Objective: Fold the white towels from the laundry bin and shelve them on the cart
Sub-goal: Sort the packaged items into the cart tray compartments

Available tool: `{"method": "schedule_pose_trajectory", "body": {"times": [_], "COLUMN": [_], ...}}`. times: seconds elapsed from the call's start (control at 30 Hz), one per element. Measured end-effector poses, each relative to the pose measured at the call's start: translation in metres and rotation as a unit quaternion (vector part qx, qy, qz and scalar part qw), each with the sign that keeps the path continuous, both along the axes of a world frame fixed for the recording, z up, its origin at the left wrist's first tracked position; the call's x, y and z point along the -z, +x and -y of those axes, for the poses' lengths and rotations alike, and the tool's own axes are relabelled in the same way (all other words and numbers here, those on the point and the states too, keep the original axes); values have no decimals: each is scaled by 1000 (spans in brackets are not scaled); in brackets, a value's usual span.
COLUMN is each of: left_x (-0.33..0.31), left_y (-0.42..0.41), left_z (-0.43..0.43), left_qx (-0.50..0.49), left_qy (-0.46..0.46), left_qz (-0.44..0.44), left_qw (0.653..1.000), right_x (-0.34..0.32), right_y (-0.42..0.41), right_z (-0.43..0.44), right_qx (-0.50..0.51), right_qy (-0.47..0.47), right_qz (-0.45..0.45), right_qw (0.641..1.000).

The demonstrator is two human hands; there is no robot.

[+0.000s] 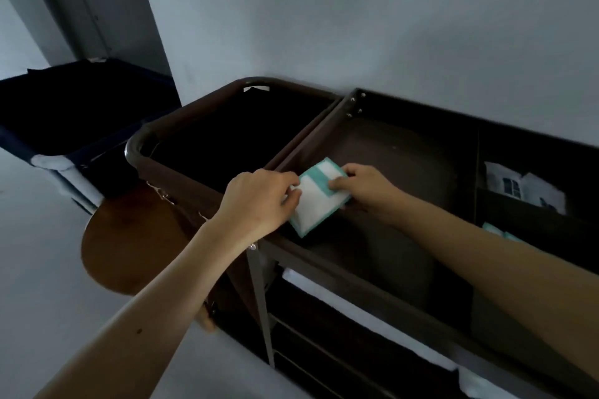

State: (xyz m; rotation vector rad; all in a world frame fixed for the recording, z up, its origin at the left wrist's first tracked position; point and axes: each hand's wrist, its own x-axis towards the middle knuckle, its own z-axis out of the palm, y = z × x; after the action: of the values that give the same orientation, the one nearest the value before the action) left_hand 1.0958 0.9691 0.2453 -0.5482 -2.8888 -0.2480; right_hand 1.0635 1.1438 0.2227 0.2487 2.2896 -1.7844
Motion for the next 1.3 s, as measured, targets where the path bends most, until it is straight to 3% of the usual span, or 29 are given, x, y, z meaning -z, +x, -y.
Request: {"method": "schedule_pose_trajectory", "body": {"times": [0.07,0.17,0.23,0.27,0.33,0.37,0.47,0.63,0.8,1.0,1.1,1.2,1.3], "left_x": [-4,-3,0,1,1,0,-2,-10,-16,-6,4,15,22], "left_y": [-1,-4,-7,-9,-10,-9,-3,13,33,64,77,85,87], "left_z": [-9,-31,-51,-63,-86,-96,-125,-168,-217,-266,-284,-296,-301], "left_qx": [2,1,6,8,3,5,41,109,182,298,333,330,336], "left_qy": [-8,50,176,267,409,440,466,496,425,227,129,97,68], "left_qz": [3,42,123,176,252,260,254,224,215,182,201,223,221], "left_qw": [1000,998,977,947,877,860,847,832,860,909,912,912,913], "right_x": [-5,-12,-15,-16,-16,-17,-19,-38,-43,-24,-19,-14,-11], "right_y": [3,16,29,35,49,57,76,111,146,187,204,208,208], "right_z": [-8,-19,-27,-32,-42,-48,-69,-116,-174,-225,-236,-243,-238], "right_qx": [88,167,182,183,173,166,156,206,267,324,315,273,203], "right_qy": [-83,-232,-300,-317,-323,-307,-243,-228,-74,8,152,321,430], "right_qz": [2,-4,-11,-13,-15,-15,-13,-44,-91,-12,12,57,92], "right_qw": [993,958,936,931,930,937,957,951,957,946,937,905,875]}}
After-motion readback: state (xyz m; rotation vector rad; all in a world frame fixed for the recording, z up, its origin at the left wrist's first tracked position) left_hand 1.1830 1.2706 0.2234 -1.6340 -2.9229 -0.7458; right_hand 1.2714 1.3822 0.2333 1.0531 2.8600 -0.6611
